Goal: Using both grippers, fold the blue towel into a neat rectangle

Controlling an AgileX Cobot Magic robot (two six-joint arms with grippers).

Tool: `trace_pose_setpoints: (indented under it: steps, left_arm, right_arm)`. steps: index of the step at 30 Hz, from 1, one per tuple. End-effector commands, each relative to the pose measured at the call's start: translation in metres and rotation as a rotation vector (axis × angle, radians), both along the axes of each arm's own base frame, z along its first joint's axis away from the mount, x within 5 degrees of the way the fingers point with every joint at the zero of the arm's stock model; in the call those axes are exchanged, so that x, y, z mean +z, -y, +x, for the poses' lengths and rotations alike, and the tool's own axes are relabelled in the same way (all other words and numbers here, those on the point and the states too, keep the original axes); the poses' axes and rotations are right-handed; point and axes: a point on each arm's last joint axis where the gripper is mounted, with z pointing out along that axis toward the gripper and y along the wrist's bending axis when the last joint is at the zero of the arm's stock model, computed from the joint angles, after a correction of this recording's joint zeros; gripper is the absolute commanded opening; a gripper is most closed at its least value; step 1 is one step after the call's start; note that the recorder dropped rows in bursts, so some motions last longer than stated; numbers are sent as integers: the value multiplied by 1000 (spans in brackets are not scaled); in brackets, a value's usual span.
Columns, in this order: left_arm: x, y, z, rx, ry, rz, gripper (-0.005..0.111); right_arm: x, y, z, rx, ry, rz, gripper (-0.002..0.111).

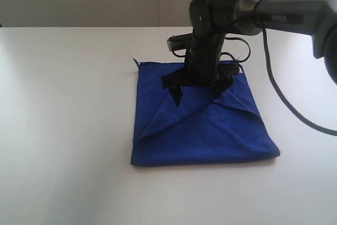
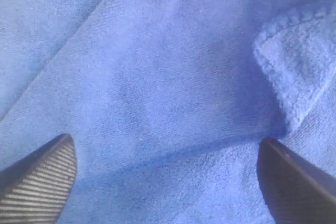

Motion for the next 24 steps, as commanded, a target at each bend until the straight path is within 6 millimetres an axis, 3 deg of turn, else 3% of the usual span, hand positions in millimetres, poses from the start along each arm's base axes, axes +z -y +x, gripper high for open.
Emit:
trace_pose_setpoints:
  steps: [1,4,8,13,15,21,24]
  left_arm:
    - [0,2,-2,-7,0,-11,0]
    - [0,2,-2,-7,0,-11,0]
    - [0,2,-2,-7,0,-11,0]
    - [0,2,-2,-7,0,-11,0]
    - [0,2,-2,-7,0,-11,0]
    - [0,2,-2,-7,0,-11,0]
    - [0,2,-2,-7,0,-11,0]
  right_arm:
    - [8,1,0,19,34,0,86]
    - [21,3,0,47,68,13,86]
    - [36,22,2,52,82,18,69]
    - [49,52,6,-1,99,78,24]
    - [58,74,2,-25,124,90,5]
    - [71,127,-12,-95,215,354,0]
    - [65,147,-20,-164,229,347,0]
